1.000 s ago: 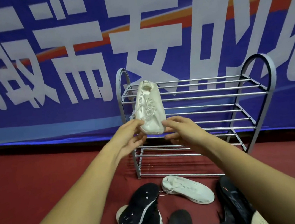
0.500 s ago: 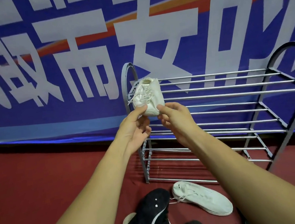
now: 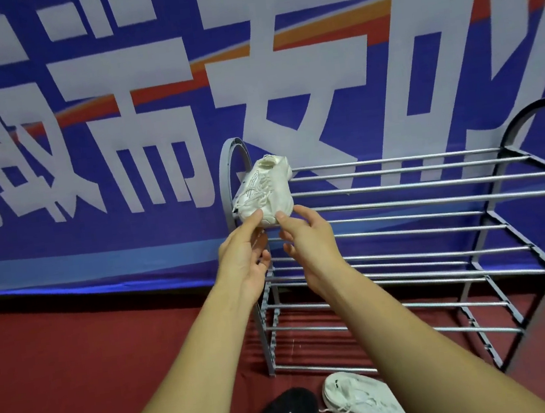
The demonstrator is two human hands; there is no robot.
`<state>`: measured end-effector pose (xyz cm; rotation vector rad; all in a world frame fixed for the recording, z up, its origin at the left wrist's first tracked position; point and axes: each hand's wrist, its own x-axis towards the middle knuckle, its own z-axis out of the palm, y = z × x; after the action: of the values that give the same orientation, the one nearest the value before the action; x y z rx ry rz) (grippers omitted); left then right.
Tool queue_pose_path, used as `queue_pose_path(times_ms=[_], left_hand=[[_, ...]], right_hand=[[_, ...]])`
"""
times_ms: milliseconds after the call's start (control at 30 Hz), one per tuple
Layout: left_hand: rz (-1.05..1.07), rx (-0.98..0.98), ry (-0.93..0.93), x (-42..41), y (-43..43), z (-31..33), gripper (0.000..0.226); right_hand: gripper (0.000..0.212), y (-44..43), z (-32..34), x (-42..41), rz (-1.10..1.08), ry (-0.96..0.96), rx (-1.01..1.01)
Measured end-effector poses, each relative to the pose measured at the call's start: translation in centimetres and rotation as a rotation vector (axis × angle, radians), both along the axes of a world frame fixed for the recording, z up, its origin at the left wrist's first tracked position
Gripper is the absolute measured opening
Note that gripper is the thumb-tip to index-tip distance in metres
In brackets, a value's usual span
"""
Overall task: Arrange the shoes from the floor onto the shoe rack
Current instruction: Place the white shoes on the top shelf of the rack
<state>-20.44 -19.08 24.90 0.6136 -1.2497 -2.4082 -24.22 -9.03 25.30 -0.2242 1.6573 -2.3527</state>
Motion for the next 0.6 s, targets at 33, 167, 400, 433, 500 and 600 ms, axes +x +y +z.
queue_pose_path(times_ms=[33, 167, 400, 433, 500, 600], left_hand=[[-0.007, -0.011, -0.008, -0.3, -0.1, 0.0, 0.025], [-0.045, -0.055, -0.06, -0.1, -0.4, 0.5, 0.028], [-0.15, -0.318, -0.092, 1.8, -0.3, -0.7, 0.027], [-0.198, -0.39, -0.125, 2.3, -0.2, -1.4, 0.031], [-0.34, -0.617, -0.265, 3.3, 0.1, -3.1, 0.038], [-0.584, -1.009, -0.413, 4.5, 0.8, -5.3, 0.039]], right_hand=[[0.035, -0.1, 0.1, -0.4, -0.008, 0.007, 0.021], [0.033, -0.3, 0.9, -0.7, -0.019, 0.045, 0.132], [0.029, 3.5, 2.0, 1.6, 0.041, 0.135, 0.434], [0.026, 4.5, 1.5, 2.1, 0.055, 0.136, 0.484], [0.021, 6.9, 0.2, 3.1, 0.08, 0.119, 0.611], [0.021, 11.0, -2.0, 4.9, 0.103, 0.101, 0.833]])
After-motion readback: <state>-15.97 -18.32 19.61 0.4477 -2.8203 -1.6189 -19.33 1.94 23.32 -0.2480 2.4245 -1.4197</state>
